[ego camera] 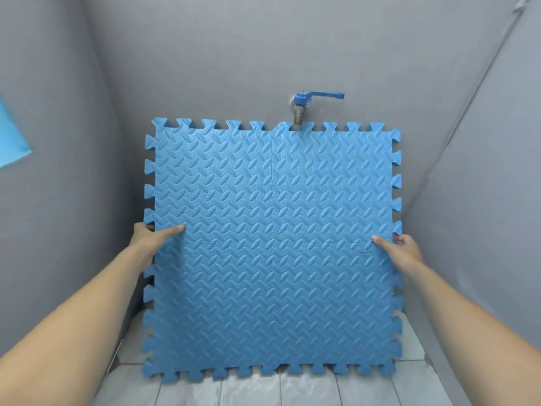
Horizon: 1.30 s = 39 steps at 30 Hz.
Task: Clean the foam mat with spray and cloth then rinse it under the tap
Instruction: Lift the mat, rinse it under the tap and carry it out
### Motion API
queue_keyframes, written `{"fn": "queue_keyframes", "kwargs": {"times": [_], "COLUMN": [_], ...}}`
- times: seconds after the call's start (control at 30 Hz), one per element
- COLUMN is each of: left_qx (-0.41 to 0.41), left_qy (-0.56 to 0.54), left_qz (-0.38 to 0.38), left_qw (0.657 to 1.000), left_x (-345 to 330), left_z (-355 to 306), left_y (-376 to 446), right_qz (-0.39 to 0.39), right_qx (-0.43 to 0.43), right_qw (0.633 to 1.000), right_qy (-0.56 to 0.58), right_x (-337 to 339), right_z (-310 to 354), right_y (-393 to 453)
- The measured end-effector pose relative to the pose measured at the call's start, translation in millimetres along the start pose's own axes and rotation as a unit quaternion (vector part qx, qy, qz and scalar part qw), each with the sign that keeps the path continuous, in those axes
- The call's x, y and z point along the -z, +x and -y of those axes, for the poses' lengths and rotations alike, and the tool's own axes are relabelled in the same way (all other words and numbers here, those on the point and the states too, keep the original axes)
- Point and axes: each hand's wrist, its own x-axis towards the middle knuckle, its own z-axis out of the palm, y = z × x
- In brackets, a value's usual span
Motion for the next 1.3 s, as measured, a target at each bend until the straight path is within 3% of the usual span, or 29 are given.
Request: {"fn": "queue_keyframes", "kwargs": {"times": [0.1,0.27,0.4,0.5,0.6,0.67,0.73,0.87,0.97,1.3], "left_qx": [0.001,-0.069,-0.074,-0.087,-0.089,-0.087,-0.086,-0.091,-0.101,-0.108], "left_qy": [0.008,0.007,0.002,0.015,0.017,0.022,0.016,0.024,0.017,0.006], "left_qz": [-0.061,-0.06,-0.071,-0.077,-0.08,-0.065,-0.041,-0.013,0.0,-0.003], "left_qw": [0.998,0.996,0.995,0.993,0.993,0.994,0.995,0.995,0.995,0.994], "left_x": [-14,-16,-17,-25,-29,-29,-28,-30,-31,-41], "left_z": [0,7,4,4,3,3,4,6,9,23], "left_y": [9,27,22,15,10,11,12,10,8,10], "right_qz": [-0.013,0.009,0.017,-0.093,-0.151,-0.136,-0.092,-0.01,-0.064,-0.077], "right_qx": [0.027,0.091,0.082,0.085,0.286,0.418,0.484,0.478,0.472,0.46], "right_qw": [0.999,0.991,0.996,0.989,0.943,0.892,0.851,0.792,0.779,0.759], "right_qy": [0.039,0.099,0.029,-0.078,-0.081,-0.108,-0.183,-0.38,-0.407,-0.454], "right_x": [-2,-11,-13,-12,-14,-20,-34,-70,-86,-93], "right_z": [-1,-10,-12,27,112,181,239,287,294,300], "right_y": [9,35,33,34,12,-5,-15,-10,-3,11]}}
